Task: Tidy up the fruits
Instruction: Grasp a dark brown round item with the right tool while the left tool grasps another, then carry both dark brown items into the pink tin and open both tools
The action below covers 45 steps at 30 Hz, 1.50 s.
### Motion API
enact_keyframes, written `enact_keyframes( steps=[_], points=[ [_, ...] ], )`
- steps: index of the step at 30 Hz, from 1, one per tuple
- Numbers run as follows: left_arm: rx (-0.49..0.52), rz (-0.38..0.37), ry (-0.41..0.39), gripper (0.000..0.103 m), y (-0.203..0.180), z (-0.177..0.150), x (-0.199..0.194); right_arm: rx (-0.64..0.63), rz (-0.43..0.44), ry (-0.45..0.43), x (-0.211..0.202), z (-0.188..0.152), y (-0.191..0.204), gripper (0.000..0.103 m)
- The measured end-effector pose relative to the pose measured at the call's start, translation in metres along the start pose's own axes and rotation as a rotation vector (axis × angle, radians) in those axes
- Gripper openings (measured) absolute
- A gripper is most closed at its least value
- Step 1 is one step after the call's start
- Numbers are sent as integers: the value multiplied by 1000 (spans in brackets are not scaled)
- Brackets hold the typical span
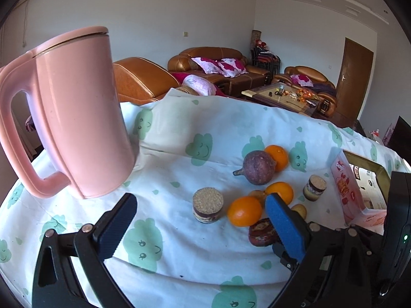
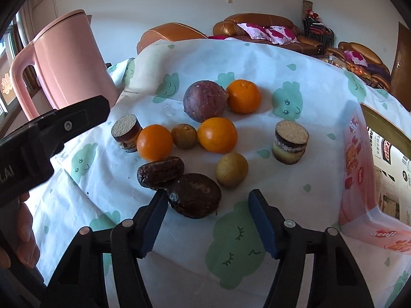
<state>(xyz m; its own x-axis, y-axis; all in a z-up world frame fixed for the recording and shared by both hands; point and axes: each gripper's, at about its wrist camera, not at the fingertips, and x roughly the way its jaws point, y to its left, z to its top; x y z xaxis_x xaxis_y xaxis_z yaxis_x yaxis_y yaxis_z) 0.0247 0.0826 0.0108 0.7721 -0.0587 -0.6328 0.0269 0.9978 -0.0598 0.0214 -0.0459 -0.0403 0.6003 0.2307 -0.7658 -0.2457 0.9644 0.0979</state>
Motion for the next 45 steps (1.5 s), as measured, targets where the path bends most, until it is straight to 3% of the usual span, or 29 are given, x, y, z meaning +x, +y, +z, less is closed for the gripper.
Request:
enact_keyframes(
  steps=[2, 7, 9, 13, 18, 20, 24, 28, 31, 34, 38, 45],
  points=[
    [8, -28, 10, 100, -4, -2, 0, -29, -5, 4, -2, -2, 3, 42],
    [62, -69, 38, 89, -20, -7, 4, -19, -23, -13, -22, -13, -8, 41],
    [86, -99, 66, 80, -27, -11, 7, -10, -19, -42, -35, -17, -16, 41],
    [111, -131, 121, 74, -41, -20, 17, 6, -40, -134, -66, -27, -34, 41],
    [72, -199, 219, 40, -43, -33, 42, 30, -64, -213, -85, -27, -52, 41],
    [63, -204, 205, 36, -43, -34, 42, 32, -68, -224, -87, -24, -54, 41],
    [-9, -224, 167, 36, -33, -32, 38, 48, -54, -231, -89, -22, -60, 41],
    [-13, -219, -6, 36, -32, -24, 11, 61, -89, -291, -109, -22, -72, 41],
    [25, -262, -116, 36, -41, -22, -7, 66, -185, -348, -124, -20, -89, 41],
    [45, -328, -136, 36, -56, -22, -14, 89, -272, -370, -133, -21, -115, 41],
    [154, -369, -160, 36, -102, -21, -24, 133, -336, -337, -131, -27, -155, 41],
    [256, -460, -124, 36, -192, -12, -19, 201, -290, -245, -117, -34, -200, 41]
  ],
)
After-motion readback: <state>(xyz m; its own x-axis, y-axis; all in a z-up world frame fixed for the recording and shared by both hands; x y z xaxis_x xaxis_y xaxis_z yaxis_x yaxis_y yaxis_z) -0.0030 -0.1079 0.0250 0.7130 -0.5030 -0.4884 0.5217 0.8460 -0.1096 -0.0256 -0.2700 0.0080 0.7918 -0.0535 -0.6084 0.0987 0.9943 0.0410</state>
